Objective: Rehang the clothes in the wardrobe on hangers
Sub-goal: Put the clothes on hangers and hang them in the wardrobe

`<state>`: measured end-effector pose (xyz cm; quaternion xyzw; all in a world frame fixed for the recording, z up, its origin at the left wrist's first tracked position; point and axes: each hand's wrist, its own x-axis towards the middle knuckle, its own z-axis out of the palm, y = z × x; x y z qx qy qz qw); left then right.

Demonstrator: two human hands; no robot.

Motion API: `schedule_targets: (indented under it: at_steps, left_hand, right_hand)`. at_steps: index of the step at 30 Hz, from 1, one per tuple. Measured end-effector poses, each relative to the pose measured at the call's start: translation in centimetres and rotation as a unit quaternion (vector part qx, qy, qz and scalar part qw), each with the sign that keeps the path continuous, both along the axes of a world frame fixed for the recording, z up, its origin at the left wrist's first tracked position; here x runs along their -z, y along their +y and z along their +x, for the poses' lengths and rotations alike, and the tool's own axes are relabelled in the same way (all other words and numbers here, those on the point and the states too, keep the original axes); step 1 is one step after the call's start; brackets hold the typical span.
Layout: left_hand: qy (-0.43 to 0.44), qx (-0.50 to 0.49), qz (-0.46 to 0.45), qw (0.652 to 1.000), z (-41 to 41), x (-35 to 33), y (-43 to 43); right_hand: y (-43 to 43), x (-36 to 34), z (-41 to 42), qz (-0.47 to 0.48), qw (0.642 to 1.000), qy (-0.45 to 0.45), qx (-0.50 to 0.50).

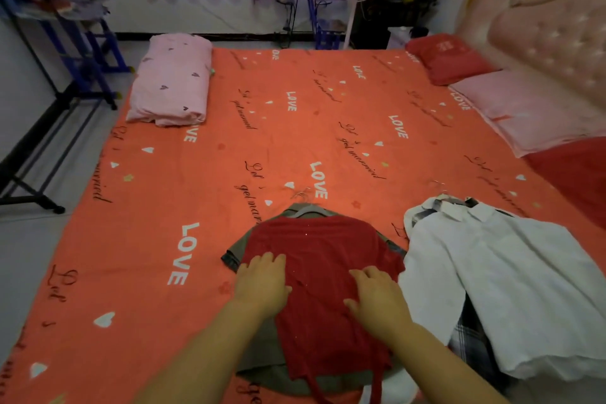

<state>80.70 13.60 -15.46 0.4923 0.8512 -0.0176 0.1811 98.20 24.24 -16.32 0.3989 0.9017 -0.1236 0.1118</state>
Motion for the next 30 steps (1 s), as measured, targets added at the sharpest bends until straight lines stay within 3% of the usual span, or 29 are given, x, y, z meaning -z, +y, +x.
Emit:
schedule_targets:
  at_steps: [9,18,30]
  left_hand:
    - [-0.024,-0.009,-0.011,1.0,-4.7,4.4,7.7]
    - [-0.034,-0.048,-0.046,0.997,-9.0,13.1,16.1]
    - [-0.024,-0.09,0.018,0.995,-12.4,26.3,23.8]
  right_hand:
    - [8.2,3.8,-5.8,-0.029,0.999,-0.028,-0.019]
    - [20.0,14.0,-13.9,-0.062,0.994,-0.053,-0.073]
    - [28.8,29.3,-21.9,-0.039,0.995,0.041,-0.08]
